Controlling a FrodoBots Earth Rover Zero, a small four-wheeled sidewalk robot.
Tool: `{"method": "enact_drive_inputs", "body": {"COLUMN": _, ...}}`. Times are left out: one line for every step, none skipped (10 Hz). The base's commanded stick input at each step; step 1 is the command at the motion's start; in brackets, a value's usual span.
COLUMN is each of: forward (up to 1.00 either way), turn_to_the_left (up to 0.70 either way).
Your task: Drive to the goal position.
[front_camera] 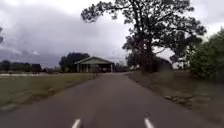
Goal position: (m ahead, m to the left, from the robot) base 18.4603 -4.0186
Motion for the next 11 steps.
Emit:
{"method": "enact_drive_inputs", "body": {"forward": 0.84, "turn_to_the_left": 0.03}}
{"method": "enact_drive_inputs", "body": {"forward": 0.84, "turn_to_the_left": 0.03}}
{"method": "enact_drive_inputs", "body": {"forward": 0.84, "turn_to_the_left": 0.03}}
{"method": "enact_drive_inputs", "body": {"forward": 0.83, "turn_to_the_left": 0.03}}
{"method": "enact_drive_inputs", "body": {"forward": 0.79, "turn_to_the_left": 0.03}}
{"method": "enact_drive_inputs", "body": {"forward": 0.78, "turn_to_the_left": 0.03}}
{"method": "enact_drive_inputs", "body": {"forward": 0.80, "turn_to_the_left": 0.03}}
{"method": "enact_drive_inputs", "body": {"forward": 0.82, "turn_to_the_left": 0.03}}
{"method": "enact_drive_inputs", "body": {"forward": 0.81, "turn_to_the_left": 0.03}}
{"method": "enact_drive_inputs", "body": {"forward": 0.80, "turn_to_the_left": 0.03}}
{"method": "enact_drive_inputs", "body": {"forward": 0.79, "turn_to_the_left": 0.03}}
